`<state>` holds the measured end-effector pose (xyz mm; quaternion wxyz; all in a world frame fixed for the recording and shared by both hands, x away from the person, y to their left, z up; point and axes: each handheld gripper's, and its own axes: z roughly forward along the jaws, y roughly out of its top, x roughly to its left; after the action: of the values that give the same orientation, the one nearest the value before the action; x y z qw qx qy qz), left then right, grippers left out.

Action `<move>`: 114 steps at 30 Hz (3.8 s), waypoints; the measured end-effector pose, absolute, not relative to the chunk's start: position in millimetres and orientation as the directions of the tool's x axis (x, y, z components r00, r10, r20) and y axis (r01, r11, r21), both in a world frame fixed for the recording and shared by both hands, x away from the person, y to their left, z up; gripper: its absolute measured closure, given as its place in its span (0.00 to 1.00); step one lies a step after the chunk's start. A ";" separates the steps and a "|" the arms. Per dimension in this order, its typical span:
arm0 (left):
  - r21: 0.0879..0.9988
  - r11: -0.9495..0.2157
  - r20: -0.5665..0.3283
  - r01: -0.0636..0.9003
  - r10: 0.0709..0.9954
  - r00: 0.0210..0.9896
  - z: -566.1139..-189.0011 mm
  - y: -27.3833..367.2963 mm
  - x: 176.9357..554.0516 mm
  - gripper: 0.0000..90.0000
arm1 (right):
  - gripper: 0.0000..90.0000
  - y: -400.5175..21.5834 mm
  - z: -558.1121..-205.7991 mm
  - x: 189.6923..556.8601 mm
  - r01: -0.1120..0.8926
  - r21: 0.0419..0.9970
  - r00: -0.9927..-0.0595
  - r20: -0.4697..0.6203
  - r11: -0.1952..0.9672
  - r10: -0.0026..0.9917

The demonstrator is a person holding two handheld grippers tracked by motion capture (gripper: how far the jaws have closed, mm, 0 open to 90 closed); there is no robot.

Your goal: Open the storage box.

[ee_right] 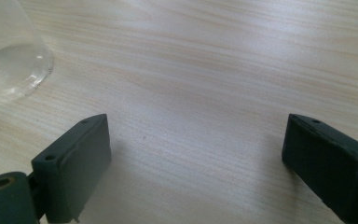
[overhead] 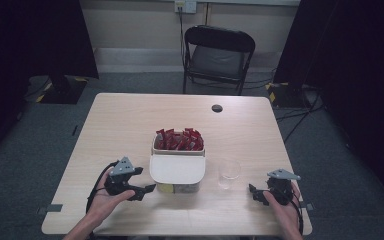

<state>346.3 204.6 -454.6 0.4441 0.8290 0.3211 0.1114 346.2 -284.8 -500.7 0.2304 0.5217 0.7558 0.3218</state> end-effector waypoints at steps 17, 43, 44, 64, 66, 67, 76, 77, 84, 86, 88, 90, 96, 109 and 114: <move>0.824 -0.375 -0.128 0.425 0.608 0.784 -447.6 193.4 349.5 0.20 | 0.08 -284.8 -500.7 346.0 0.640 0.727 -0.351 -0.012 0.249 0.936; 0.848 -0.318 -0.170 0.424 0.595 0.786 -428.6 194.6 355.7 0.17 | 0.08 -284.8 -500.7 346.0 0.640 0.727 -0.351 -0.012 0.249 0.936; 0.847 -0.316 -0.177 0.427 0.590 0.788 -429.4 194.8 357.3 0.17 | 0.08 -284.8 -500.7 346.0 0.640 0.727 -0.351 -0.012 0.249 0.936; 0.844 -0.315 -0.191 0.434 0.578 0.793 -412.2 196.0 367.4 0.17 | 0.08 -284.8 -500.7 345.9 0.640 0.727 -0.351 -0.012 0.249 0.936; 0.841 -0.322 -0.184 0.435 0.585 0.790 -410.5 196.7 370.5 0.17 | 0.08 -284.8 -500.7 346.0 0.640 0.727 -0.351 -0.012 0.249 0.936; 0.841 -0.314 -0.192 0.440 0.588 0.786 -410.2 196.0 371.7 0.17 | 0.08 -284.8 -500.7 345.9 0.640 0.727 -0.351 -0.013 0.249 0.936; 0.836 -0.316 -0.190 0.449 0.601 0.776 -408.3 196.1 381.1 0.17 | 0.08 -284.8 -500.7 346.0 0.640 0.727 -0.351 -0.012 0.249 0.936; 0.836 -0.316 -0.190 0.449 0.601 0.776 -408.3 196.1 381.1 0.17 | 0.08 -284.8 -500.7 346.0 0.640 0.727 -0.351 -0.013 0.249 0.936; 0.833 -0.320 -0.195 0.451 0.593 0.781 -403.0 197.0 389.5 0.17 | 0.08 -284.8 -500.7 346.0 0.640 0.727 -0.351 -0.013 0.250 0.936; 0.841 -0.288 -0.218 0.457 0.593 0.775 -401.7 197.6 392.6 0.17 | 0.08 -284.8 -500.7 346.0 0.640 0.727 -0.351 -0.012 0.249 0.936; 0.834 -0.286 -0.235 0.473 0.591 0.771 -401.2 196.9 395.6 0.17 | 0.08 -284.8 -500.7 346.0 0.640 0.727 -0.351 -0.013 0.249 0.936; 0.835 -0.300 -0.213 0.462 0.597 0.773 -400.0 194.2 394.7 0.18 | 0.08 -284.8 -500.7 346.0 0.640 0.727 -0.351 -0.012 0.249 0.936; 0.840 -0.282 -0.227 0.464 0.594 0.772 -394.8 192.5 399.8 0.17 | 0.08 -284.8 -500.7 346.0 0.640 0.727 -0.351 -0.012 0.249 0.936; 0.850 -0.272 -0.225 0.451 0.588 0.777 -383.6 187.5 403.3 0.17 | 0.08 -284.9 -500.7 346.0 0.640 0.727 -0.351 -0.012 0.250 0.936; 0.851 -0.268 -0.228 0.452 0.588 0.776 -383.1 186.6 405.3 0.17 | 0.08 -284.8 -500.7 346.0 0.640 0.727 -0.351 -0.012 0.249 0.936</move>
<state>405.3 186.6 -383.1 0.5085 0.7935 0.3276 0.0665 346.0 -284.8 -500.7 0.2300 0.5211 0.7562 0.3221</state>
